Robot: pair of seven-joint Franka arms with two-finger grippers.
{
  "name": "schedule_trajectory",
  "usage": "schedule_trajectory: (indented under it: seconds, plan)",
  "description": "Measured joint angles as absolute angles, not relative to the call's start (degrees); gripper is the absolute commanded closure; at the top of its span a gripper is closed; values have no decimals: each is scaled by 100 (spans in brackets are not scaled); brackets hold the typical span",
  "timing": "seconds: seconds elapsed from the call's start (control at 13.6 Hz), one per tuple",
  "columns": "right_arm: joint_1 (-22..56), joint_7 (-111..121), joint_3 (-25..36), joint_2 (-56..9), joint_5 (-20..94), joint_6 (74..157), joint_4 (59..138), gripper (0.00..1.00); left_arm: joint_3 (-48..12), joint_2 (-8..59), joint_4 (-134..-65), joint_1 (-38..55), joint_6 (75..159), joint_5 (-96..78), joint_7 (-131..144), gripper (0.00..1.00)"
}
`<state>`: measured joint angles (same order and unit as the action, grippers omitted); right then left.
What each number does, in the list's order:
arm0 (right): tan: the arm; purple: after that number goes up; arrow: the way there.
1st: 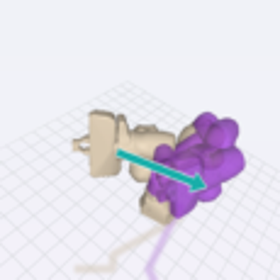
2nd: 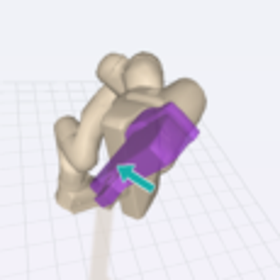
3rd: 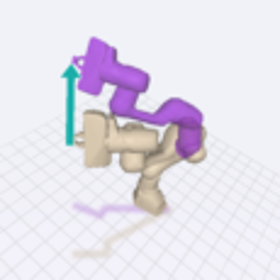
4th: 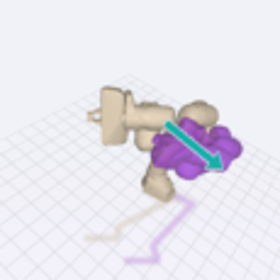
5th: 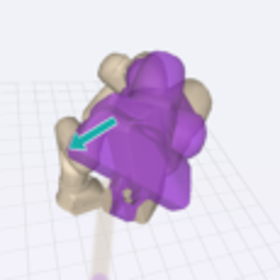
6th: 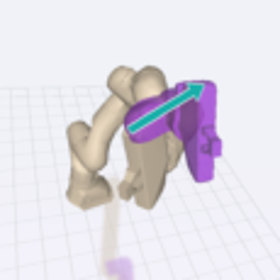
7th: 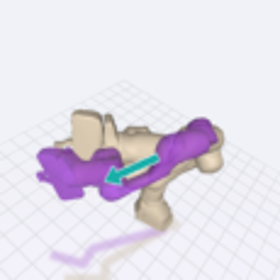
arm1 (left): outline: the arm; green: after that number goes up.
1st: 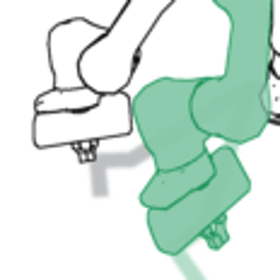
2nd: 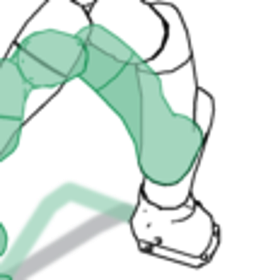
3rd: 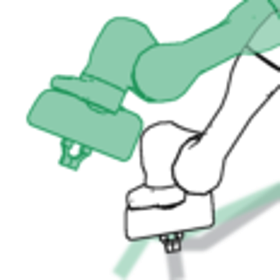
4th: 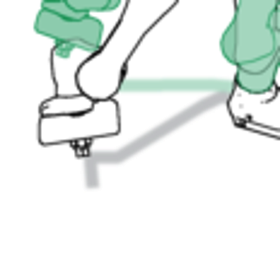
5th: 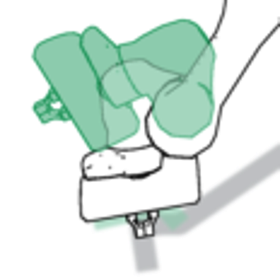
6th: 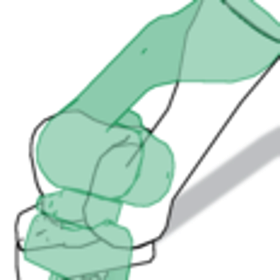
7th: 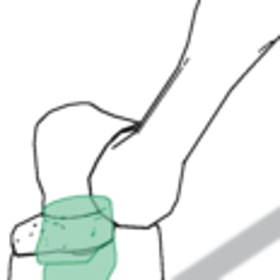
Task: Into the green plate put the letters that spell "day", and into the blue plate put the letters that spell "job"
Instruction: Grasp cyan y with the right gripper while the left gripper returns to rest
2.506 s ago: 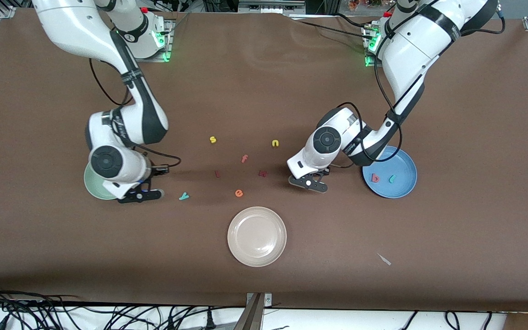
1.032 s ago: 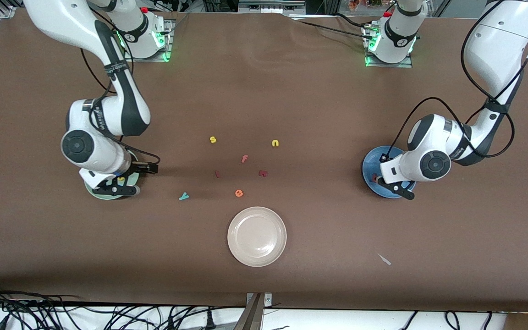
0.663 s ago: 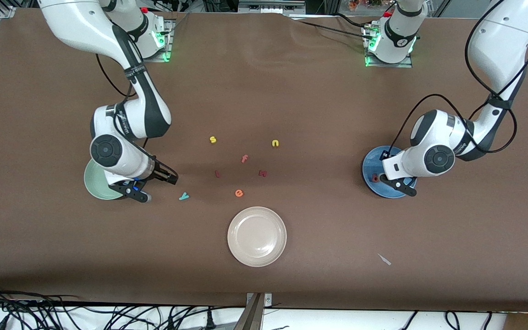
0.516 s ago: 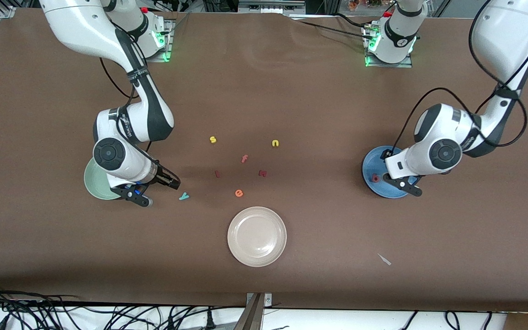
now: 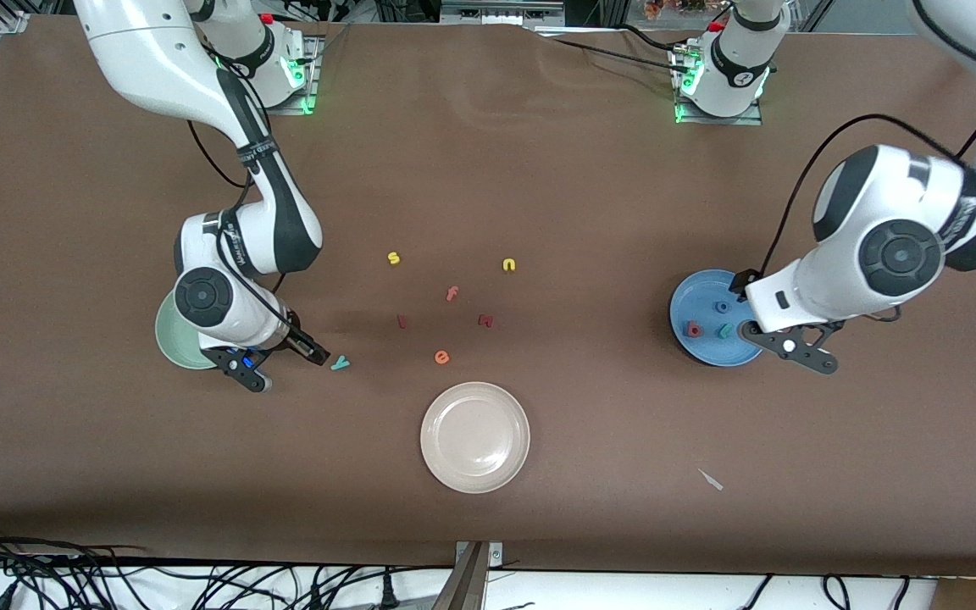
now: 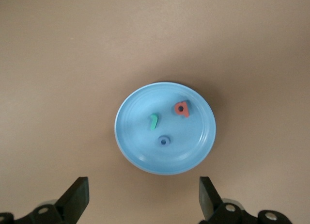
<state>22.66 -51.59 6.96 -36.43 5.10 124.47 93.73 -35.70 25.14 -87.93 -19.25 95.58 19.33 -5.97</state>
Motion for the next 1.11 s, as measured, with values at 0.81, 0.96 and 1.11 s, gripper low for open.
schedule_trajectory:
  seconds: [0.81,0.96,1.11]
  plan:
    - [2482,-6228,673,-4240,510,12927,8963,0,-2851,2214,-7089,-1540,8748,1011,-602,0]
    - [2481,-6236,676,-4288,510,13020,8962,0,-1651,1909,-7149,-670,8637,485,-600,0]
    - [2481,-6279,676,-4322,510,13108,8962,0,-922,1539,-7491,-192,8674,91,-600,0]
